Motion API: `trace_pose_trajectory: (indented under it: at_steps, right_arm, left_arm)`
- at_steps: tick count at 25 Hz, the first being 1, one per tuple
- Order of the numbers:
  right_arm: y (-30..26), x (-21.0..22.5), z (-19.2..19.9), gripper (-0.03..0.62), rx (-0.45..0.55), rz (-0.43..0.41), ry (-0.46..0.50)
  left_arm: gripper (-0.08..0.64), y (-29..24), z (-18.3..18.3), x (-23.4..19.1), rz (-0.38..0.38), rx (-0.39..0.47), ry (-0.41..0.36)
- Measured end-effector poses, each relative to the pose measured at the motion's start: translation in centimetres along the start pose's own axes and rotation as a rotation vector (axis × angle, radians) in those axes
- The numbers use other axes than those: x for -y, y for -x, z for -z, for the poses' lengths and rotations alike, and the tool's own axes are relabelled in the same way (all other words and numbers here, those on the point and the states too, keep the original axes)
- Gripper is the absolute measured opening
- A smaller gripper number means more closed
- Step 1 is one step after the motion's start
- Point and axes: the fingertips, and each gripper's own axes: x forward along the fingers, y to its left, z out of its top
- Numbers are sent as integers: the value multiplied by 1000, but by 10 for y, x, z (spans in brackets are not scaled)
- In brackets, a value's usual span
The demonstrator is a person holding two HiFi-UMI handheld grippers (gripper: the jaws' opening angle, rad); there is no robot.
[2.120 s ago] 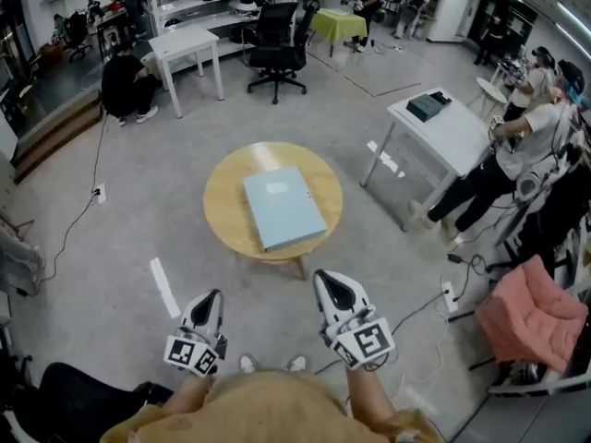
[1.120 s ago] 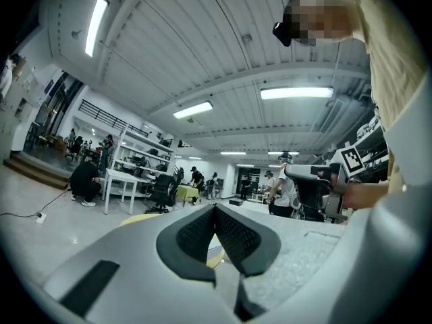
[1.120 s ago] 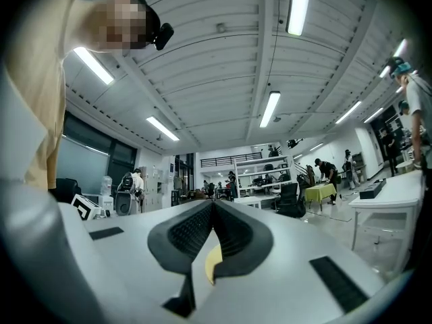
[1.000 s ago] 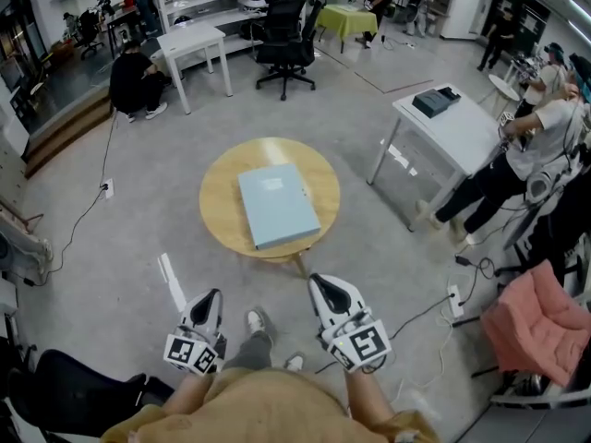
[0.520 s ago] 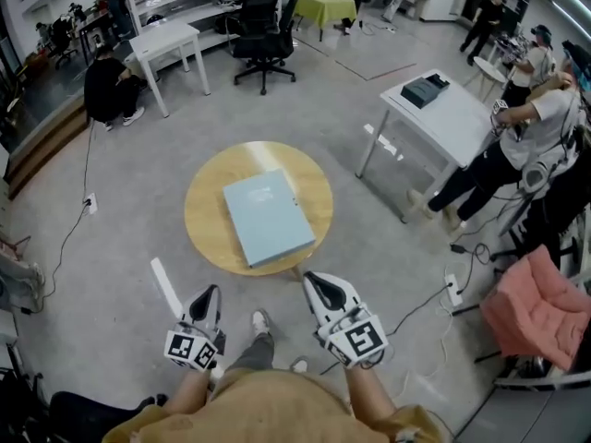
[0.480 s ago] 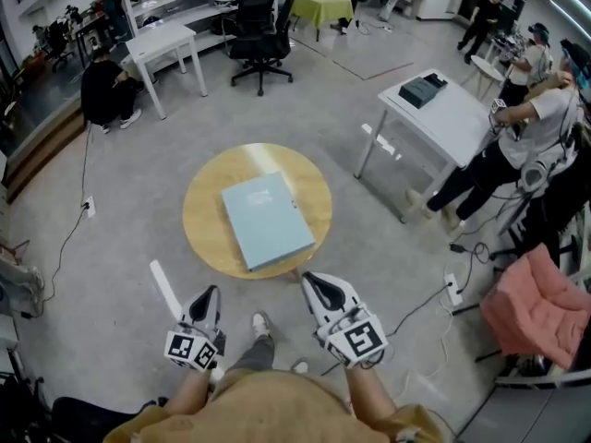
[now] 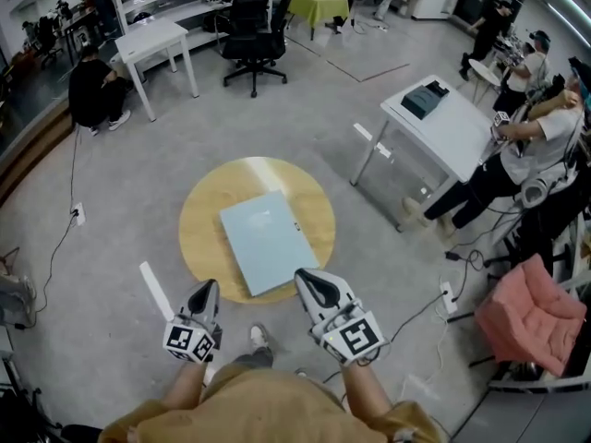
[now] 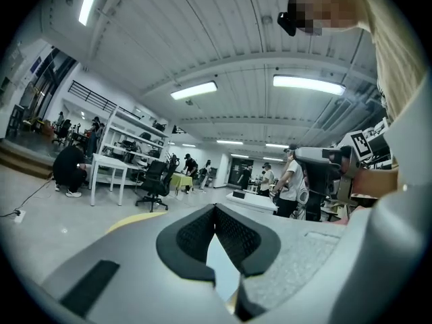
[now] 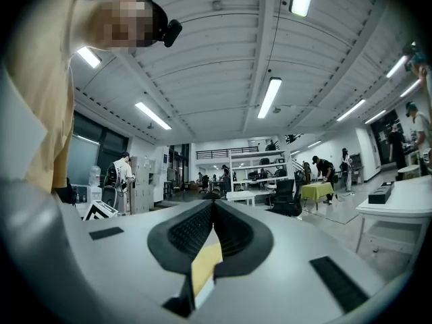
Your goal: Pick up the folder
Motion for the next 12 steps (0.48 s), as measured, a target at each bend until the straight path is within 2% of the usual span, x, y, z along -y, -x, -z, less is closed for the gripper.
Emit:
trace_pose_trajectory:
  at_steps: [12]
  right_arm:
    - [-51, 23, 5, 2, -61, 87, 5]
  left_arm:
    - [2, -59, -17, -42, 104, -12, 15]
